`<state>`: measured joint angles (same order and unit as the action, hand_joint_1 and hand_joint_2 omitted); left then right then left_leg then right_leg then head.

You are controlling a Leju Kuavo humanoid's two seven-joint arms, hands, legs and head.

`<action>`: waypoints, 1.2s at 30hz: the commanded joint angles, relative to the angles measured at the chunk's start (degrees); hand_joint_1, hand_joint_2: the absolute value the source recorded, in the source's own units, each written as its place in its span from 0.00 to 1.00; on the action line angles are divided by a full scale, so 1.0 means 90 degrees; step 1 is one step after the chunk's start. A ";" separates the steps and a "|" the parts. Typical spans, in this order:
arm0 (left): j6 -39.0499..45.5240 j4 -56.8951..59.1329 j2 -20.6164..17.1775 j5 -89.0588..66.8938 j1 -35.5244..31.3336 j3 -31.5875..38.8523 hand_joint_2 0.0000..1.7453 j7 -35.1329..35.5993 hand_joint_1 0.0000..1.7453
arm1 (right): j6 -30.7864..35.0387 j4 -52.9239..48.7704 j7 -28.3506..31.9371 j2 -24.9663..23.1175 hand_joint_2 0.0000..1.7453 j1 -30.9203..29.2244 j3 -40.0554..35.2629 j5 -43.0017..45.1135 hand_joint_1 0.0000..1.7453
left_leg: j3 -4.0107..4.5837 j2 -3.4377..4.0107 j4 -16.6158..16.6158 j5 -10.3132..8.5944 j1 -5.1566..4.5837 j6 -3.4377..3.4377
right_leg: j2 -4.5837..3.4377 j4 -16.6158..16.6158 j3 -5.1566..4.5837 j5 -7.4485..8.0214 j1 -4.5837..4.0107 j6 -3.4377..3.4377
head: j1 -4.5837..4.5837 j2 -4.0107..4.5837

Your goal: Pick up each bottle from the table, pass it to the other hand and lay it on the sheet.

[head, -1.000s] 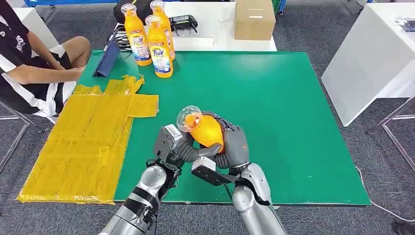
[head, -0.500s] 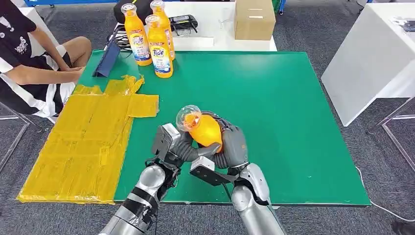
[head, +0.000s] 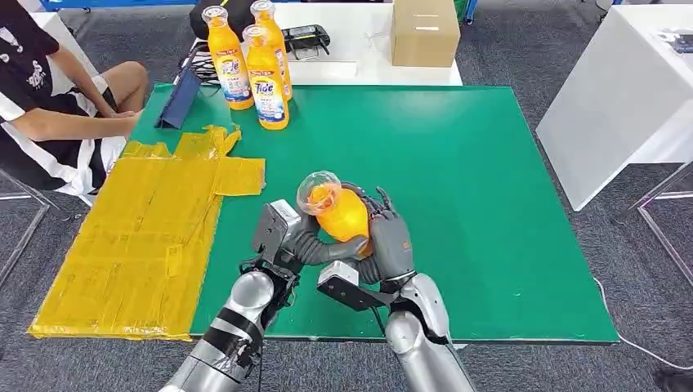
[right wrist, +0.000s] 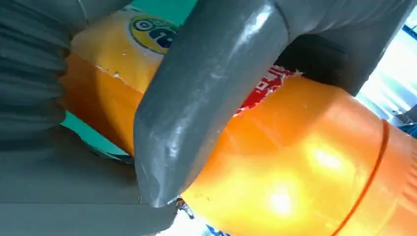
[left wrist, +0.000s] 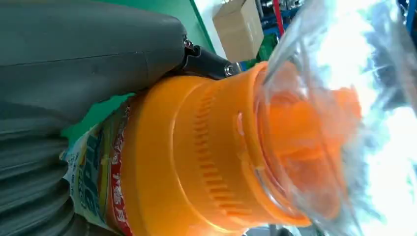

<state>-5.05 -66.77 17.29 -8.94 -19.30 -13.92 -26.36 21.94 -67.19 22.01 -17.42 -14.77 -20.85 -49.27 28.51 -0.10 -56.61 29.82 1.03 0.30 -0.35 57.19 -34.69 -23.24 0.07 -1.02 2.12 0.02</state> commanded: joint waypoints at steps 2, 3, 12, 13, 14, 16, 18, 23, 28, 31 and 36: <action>0.0508 0.0418 -0.0005 -0.0366 -0.0386 0.0386 1.00 0.0082 1.00 | 0.0011 0.0086 -0.0001 0.0142 1.00 -0.0164 -0.0130 0.0004 0.00 | -0.0018 0.0001 0.0009 0.0001 -0.0001 -0.0006 | 0.0003 -0.0009 0.0016 0.0000 -0.0001 -0.0001 | 0.0000 0.0000; 0.0508 0.0418 -0.0005 -0.0366 -0.0386 0.0386 1.00 0.0082 1.00 | 0.0011 0.0086 -0.0001 0.0142 1.00 -0.0164 -0.0130 0.0004 0.00 | -0.0013 -0.0002 0.0007 0.0000 0.0001 -0.0005 | 0.0005 -0.0008 0.0013 0.0000 -0.0002 -0.0001 | 0.0000 0.0000; 0.0817 0.0599 0.0027 -0.0745 -0.0375 0.0556 1.00 0.0043 1.00 | -0.0012 0.0133 -0.0037 0.0151 1.00 -0.0196 -0.0161 0.0012 0.00 | -0.0019 -0.0002 0.0010 0.0001 -0.0002 -0.0007 | 0.0004 -0.0009 0.0018 -0.0001 0.0001 -0.0003 | 0.0000 0.0000; 0.0818 0.0608 0.0039 -0.0746 -0.0376 0.0586 1.00 0.0039 1.00 | -0.0009 0.0133 -0.0038 0.0152 1.00 -0.0196 -0.0164 0.0013 0.00 | -0.0028 -0.0002 0.0015 0.0002 -0.0001 -0.0009 | 0.0004 -0.0015 0.0027 -0.0002 -0.0001 -0.0003 | 0.0000 0.0000; 0.0818 0.0608 0.0039 -0.0746 -0.0376 0.0586 1.00 0.0039 1.00 | -0.0009 0.0133 -0.0038 0.0152 1.00 -0.0196 -0.0164 0.0013 0.00 | -0.0028 0.0001 0.0016 0.0002 0.0000 -0.0008 | 0.0002 -0.0016 0.0027 0.0000 -0.0002 -0.0003 | 0.0000 0.0000; 0.0818 0.0608 0.0039 -0.0746 -0.0376 0.0586 1.00 0.0039 1.00 | -0.0009 0.0133 -0.0038 0.0152 1.00 -0.0196 -0.0164 0.0013 0.00 | -0.0028 0.0000 0.0015 0.0003 0.0000 -0.0008 | 0.0004 -0.0015 0.0028 -0.0002 -0.0002 -0.0003 | 0.0000 0.0000; 0.0818 0.0608 0.0039 -0.0746 -0.0376 0.0586 1.00 0.0039 1.00 | -0.0009 0.0133 -0.0038 0.0152 1.00 -0.0196 -0.0164 0.0013 0.00 | -0.0017 -0.0003 0.0009 0.0001 -0.0001 -0.0006 | 0.0006 -0.0008 0.0016 -0.0002 0.0000 -0.0001 | 0.0000 0.0000; 0.0809 0.0583 0.0048 -0.0744 -0.0380 0.0645 1.00 0.0041 1.00 | 0.0002 0.0127 -0.0041 0.0154 1.00 -0.0194 -0.0166 0.0016 0.00 | -0.0017 -0.0001 0.0009 0.0001 -0.0001 -0.0006 | 0.0005 -0.0009 0.0017 0.0000 -0.0001 -0.0002 | 0.0000 0.0000; 0.0802 0.0565 0.0061 -0.0760 -0.0363 0.0729 1.00 0.0031 1.00 | 0.0030 0.0115 -0.0036 0.0158 1.00 -0.0173 -0.0152 0.0025 0.00 | -0.0010 0.0000 0.0006 0.0001 -0.0001 -0.0005 | 0.0002 -0.0005 0.0009 0.0000 0.0000 -0.0002 | 0.0000 0.0000; 0.0818 0.0619 0.0054 -0.0790 -0.0377 0.0791 1.00 0.0017 1.00 | 0.0080 0.0045 0.0000 0.0168 1.00 -0.0144 -0.0157 0.0032 0.00 | -0.0028 -0.0003 0.0014 0.0002 0.0000 -0.0008 | 0.0007 -0.0014 0.0027 -0.0002 -0.0002 -0.0003 | 0.0000 0.0000; 0.1275 0.0803 -0.0019 -0.1124 -0.0532 0.1048 1.00 0.0018 1.00 | 0.0241 -0.0590 0.0123 0.0215 1.00 0.0090 -0.0270 0.0080 0.00 | -0.0017 -0.0004 0.0009 0.0001 -0.0001 -0.0006 | 0.0007 -0.0009 0.0016 -0.0001 -0.0001 -0.0002 | 0.0000 0.0000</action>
<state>2.79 -64.65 17.75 -16.39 -20.11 -8.50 -26.23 22.64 -67.69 22.05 -17.44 -14.63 -21.53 -49.24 28.51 -0.09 -56.62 29.82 1.03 0.30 -0.35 57.19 -34.69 -23.24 0.07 -1.02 2.12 0.02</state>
